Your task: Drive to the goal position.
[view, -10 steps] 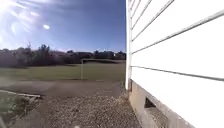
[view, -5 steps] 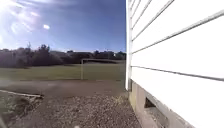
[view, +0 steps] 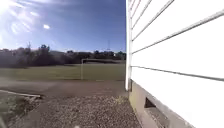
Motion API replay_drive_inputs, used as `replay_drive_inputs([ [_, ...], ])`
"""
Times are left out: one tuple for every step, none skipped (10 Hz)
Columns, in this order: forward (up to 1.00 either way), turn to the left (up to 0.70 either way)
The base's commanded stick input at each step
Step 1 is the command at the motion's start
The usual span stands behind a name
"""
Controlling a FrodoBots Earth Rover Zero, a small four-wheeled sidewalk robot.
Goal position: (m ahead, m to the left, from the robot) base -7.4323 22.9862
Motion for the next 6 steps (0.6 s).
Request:
replay_drive_inputs([
  [0.05, 0.0],
  [0.05, 0.0],
  [0.05, 0.0],
  [0.05, 0.0],
  [0.05, 0.0],
  [0.05, 0.0],
])
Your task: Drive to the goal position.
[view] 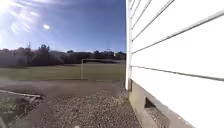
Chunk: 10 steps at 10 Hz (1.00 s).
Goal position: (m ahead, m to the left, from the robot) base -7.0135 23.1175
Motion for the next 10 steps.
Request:
replay_drive_inputs([
  [0.05, 0.0],
  [0.05, 0.0],
  [0.05, 0.0],
  [0.05, 0.0],
  [0.05, 0.0],
  [0.05, 0.0],
  [0.05, 0.0],
  [0.05, 0.0],
  [0.05, 0.0],
  [0.05, 0.0],
])
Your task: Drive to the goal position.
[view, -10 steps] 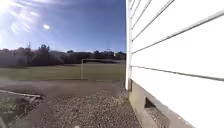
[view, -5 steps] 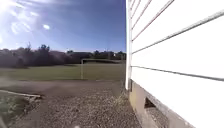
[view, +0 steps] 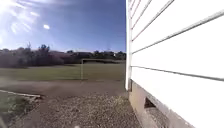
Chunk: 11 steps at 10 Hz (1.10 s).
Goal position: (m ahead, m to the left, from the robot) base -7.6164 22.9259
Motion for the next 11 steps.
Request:
replay_drive_inputs([
  [0.05, 0.0],
  [0.05, 0.0],
  [0.05, 0.0],
  [0.05, 0.0],
  [0.05, 0.0],
  [0.05, 0.0],
  [0.04, 0.0],
  [0.05, 0.0],
  [0.05, 0.0],
  [0.05, 0.0],
  [0.05, 0.0],
])
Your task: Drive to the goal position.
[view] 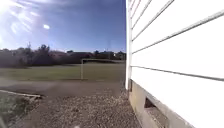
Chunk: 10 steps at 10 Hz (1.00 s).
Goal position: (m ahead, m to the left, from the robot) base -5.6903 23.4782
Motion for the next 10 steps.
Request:
replay_drive_inputs([
  [0.05, 0.0],
  [0.05, 0.0],
  [0.05, 0.0],
  [0.04, 0.0],
  [0.04, 0.0],
  [0.05, 0.0],
  [0.05, 0.0],
  [0.05, 0.0],
  [0.05, 0.0],
  [0.05, 0.0],
])
